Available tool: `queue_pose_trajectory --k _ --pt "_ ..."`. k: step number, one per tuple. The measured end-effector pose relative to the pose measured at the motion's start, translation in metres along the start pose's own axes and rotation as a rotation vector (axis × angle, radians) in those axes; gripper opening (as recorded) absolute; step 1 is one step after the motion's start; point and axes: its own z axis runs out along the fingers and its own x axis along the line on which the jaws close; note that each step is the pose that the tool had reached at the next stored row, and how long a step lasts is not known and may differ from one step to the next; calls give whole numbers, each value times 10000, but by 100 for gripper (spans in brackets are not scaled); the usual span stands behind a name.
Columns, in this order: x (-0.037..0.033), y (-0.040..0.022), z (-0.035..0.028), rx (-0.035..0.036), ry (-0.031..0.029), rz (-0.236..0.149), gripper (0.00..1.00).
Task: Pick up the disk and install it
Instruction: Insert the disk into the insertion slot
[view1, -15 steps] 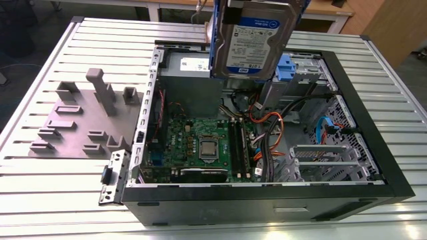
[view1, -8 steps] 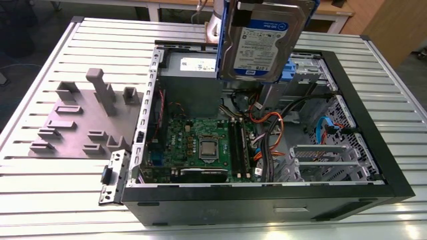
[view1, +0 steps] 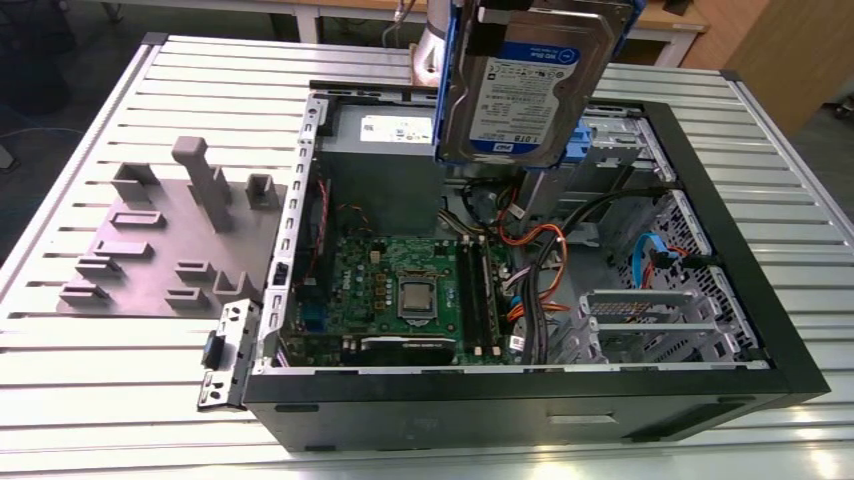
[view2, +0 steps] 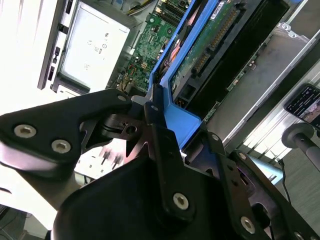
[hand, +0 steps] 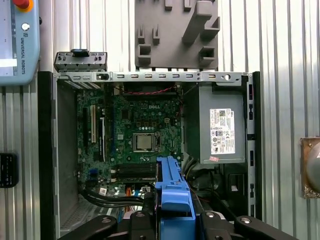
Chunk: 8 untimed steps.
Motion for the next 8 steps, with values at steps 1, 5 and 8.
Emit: queue_pose_trajectory --k 1,5,8 --pt "0 0 0 0 0 0 37" --pt "0 0 -1 0 2 -1 37" --pt "2 0 0 0 2 0 37"
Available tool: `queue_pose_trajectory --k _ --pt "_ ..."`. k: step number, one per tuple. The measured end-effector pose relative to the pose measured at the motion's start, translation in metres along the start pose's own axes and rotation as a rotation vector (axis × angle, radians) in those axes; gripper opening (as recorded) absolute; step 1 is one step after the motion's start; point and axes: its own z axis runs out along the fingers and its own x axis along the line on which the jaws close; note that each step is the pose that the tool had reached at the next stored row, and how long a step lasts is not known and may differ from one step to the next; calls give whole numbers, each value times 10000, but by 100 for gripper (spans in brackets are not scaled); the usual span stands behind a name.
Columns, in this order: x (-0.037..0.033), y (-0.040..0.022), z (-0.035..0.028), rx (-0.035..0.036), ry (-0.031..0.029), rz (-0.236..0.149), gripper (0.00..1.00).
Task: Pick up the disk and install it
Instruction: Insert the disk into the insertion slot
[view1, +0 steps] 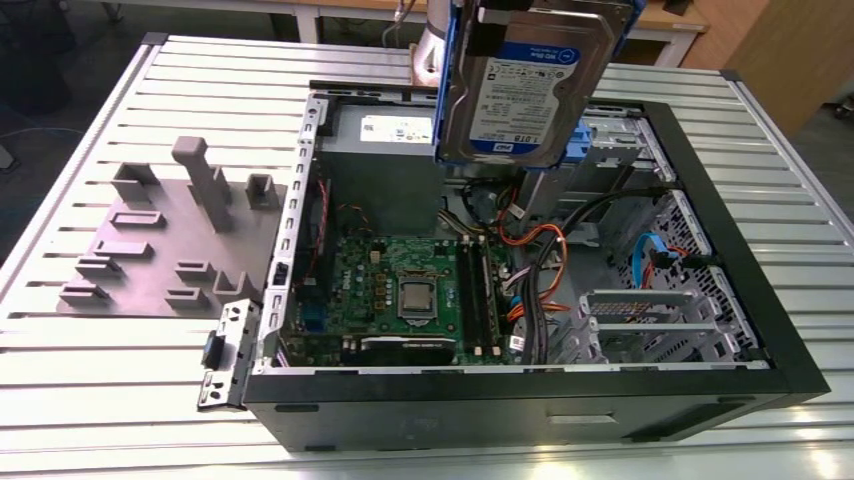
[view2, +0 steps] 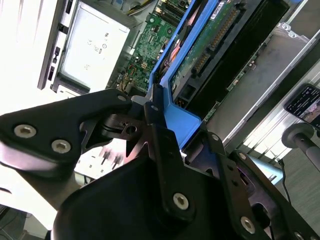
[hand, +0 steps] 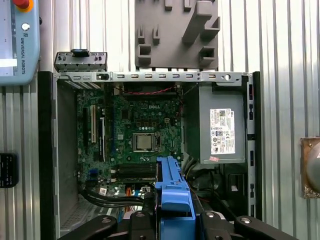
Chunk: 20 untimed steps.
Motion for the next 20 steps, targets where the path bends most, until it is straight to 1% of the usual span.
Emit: queue_pose_trajectory --k 2,5,7,10,13,15,16,18,20 --pt "14 -2 -1 1 16 -2 37" --pt "61 -3 -1 3 79 0 37" --pt "102 -5 -3 6 133 1 37" --pt "178 -8 -7 11 238 1 37" --pt "250 -11 -11 16 369 3 37" --pt "307 -14 -12 19 430 4 37" --pt "338 -15 -12 19 443 4 37" --pt "398 -18 -6 20 446 4 37" --pt "421 -19 4 20 445 4 37"
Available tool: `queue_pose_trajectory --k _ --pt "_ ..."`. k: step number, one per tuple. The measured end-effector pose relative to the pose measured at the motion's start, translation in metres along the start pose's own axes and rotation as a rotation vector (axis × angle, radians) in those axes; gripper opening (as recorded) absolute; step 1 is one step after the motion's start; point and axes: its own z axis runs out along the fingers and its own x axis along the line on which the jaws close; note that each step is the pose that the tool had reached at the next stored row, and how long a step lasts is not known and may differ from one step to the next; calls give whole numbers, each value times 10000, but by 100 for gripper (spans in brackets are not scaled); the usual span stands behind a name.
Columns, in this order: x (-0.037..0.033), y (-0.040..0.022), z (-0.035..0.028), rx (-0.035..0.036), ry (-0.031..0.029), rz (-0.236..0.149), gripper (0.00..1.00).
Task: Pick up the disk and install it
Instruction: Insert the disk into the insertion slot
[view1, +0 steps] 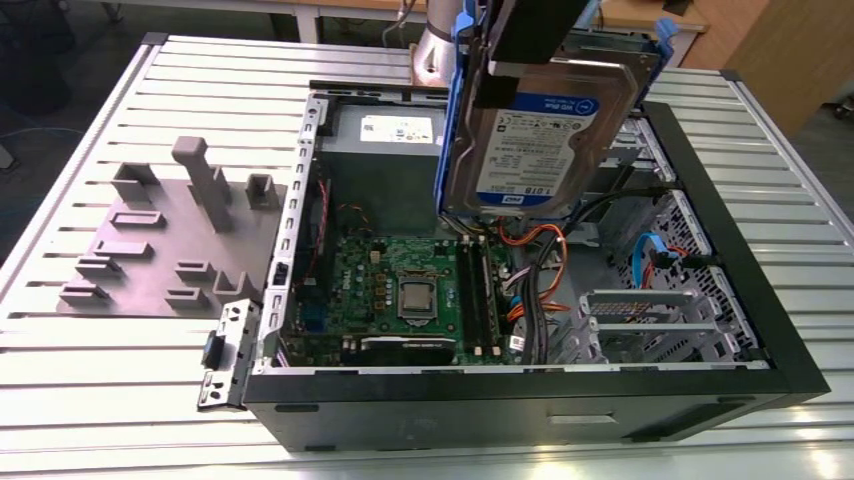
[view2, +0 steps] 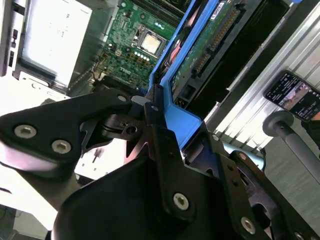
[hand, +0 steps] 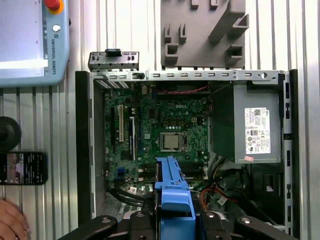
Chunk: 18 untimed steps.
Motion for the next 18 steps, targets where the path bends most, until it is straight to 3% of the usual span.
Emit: queue_pose_trajectory --k 13,18 --pt "2 0 4 0 1 0 37" --pt "44 -3 4 -1 2 -1 37"
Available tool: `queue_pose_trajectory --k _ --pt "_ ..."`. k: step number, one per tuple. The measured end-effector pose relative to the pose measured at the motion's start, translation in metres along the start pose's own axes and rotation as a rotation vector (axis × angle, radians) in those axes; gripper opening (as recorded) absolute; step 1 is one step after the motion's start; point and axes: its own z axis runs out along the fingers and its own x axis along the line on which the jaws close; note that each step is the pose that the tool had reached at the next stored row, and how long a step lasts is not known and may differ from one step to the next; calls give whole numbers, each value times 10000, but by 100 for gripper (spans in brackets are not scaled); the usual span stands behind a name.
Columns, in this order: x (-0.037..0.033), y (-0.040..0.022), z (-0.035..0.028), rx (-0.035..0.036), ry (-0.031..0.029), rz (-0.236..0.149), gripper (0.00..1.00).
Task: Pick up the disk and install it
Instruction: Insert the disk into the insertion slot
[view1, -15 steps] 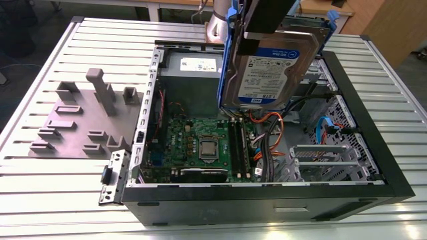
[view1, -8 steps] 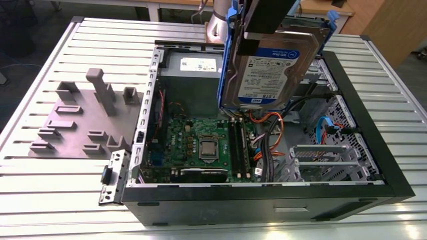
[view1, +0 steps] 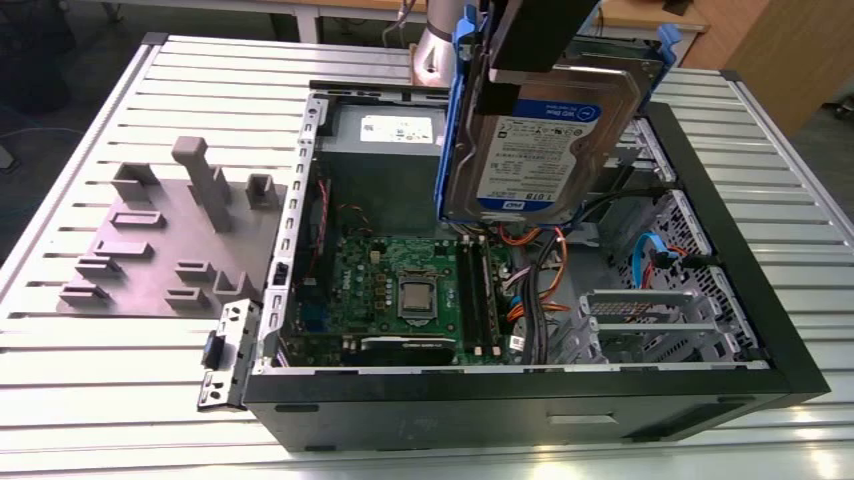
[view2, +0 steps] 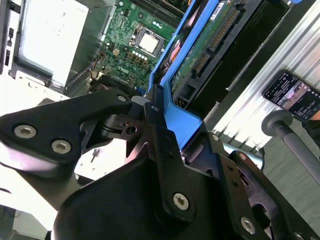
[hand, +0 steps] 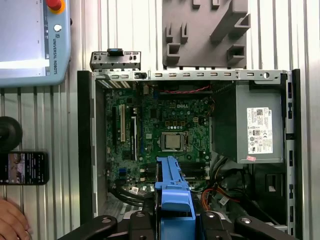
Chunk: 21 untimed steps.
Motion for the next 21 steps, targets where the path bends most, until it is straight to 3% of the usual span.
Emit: queue_pose_trajectory --k 6,14,17,21 --pt "104 -12 9 1 -2 0 37" --pt "124 -179 35 1 -1 0 37" --pt "152 -189 42 1 0 1 37" --pt "243 -196 55 1 -2 1 37"
